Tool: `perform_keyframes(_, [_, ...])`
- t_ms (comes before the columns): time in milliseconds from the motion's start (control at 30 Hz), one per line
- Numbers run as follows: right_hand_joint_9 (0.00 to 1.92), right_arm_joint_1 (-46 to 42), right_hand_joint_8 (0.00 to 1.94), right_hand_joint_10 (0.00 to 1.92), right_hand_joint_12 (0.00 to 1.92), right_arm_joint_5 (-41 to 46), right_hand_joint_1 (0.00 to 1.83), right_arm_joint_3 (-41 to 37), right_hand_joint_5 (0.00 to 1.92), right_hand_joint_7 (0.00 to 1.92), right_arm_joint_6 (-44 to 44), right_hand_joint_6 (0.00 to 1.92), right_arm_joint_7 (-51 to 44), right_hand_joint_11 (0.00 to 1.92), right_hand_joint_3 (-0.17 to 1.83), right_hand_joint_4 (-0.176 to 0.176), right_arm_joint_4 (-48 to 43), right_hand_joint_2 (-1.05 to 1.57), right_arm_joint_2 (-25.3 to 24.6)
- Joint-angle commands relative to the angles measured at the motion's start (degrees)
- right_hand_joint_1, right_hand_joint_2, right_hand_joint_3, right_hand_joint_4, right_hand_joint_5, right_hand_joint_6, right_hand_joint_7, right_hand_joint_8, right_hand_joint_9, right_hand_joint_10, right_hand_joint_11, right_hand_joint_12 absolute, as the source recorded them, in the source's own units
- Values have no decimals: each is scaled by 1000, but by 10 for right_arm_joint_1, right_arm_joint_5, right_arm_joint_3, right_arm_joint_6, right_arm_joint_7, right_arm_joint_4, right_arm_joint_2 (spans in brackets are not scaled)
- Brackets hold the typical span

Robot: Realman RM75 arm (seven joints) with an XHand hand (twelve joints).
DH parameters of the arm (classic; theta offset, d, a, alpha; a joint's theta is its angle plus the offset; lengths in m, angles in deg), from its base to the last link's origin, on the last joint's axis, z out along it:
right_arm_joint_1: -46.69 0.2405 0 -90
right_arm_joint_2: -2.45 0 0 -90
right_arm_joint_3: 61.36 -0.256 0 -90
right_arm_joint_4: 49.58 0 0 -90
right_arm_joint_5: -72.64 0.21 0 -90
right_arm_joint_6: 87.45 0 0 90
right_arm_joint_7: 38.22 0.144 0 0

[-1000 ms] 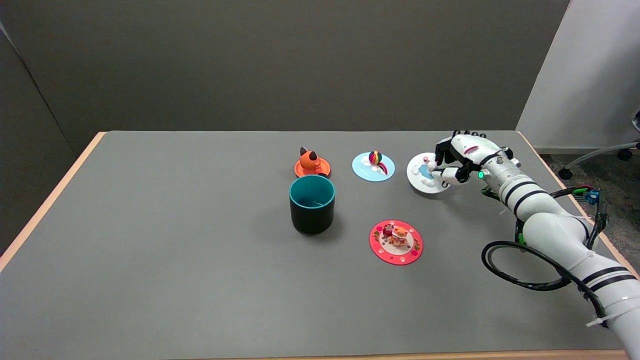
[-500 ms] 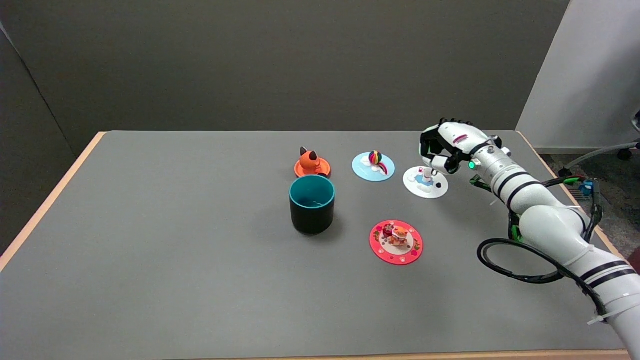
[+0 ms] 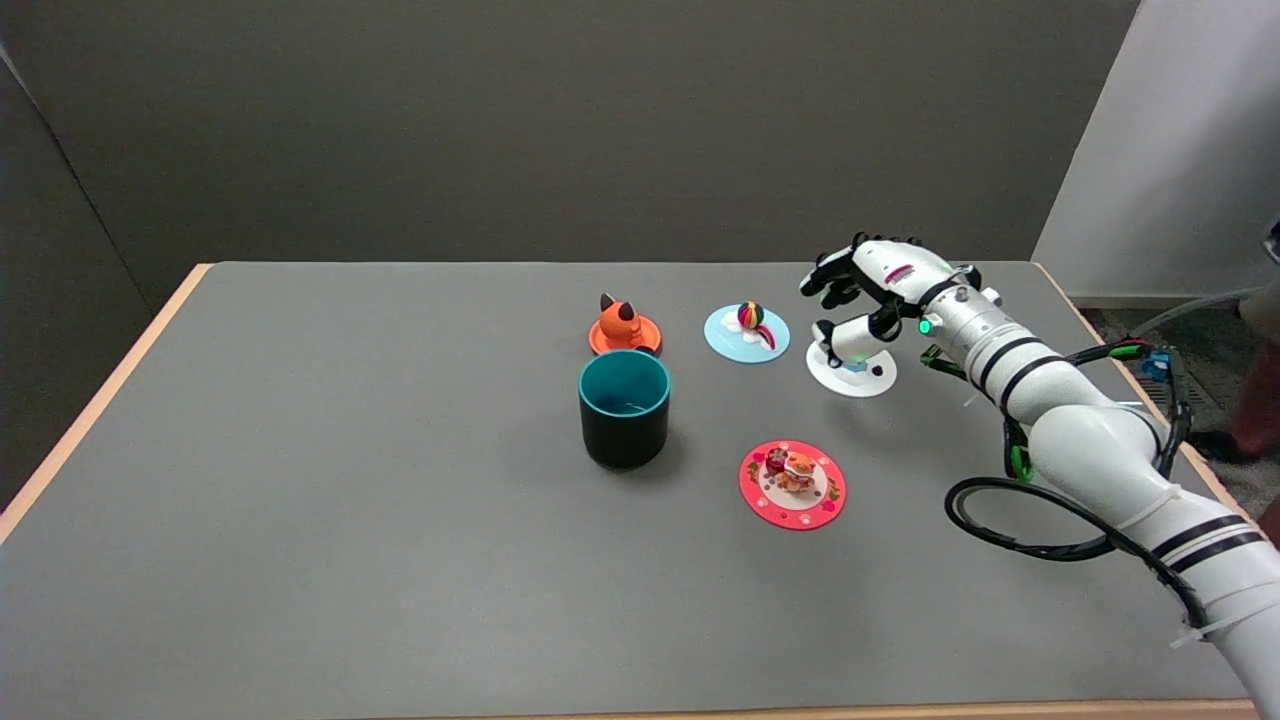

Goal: Pick up the white cup lid.

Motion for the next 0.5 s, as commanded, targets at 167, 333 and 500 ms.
perform_keyframes(167, [585, 6, 213, 182, 305, 1, 825, 3, 737, 831, -6, 247, -4, 423, 1026, -10, -35, 482, -3])
perform_keyframes(333, [463, 7, 189, 170, 216, 1, 785, -6, 792, 698, -4, 293, -4, 269, 1045, 54, -42, 347, -1])
perform_keyframes(500, [398, 8, 185, 165, 161, 1, 772, -13, 803, 666, -3, 317, -4, 118, 1007, 64, -49, 294, 2])
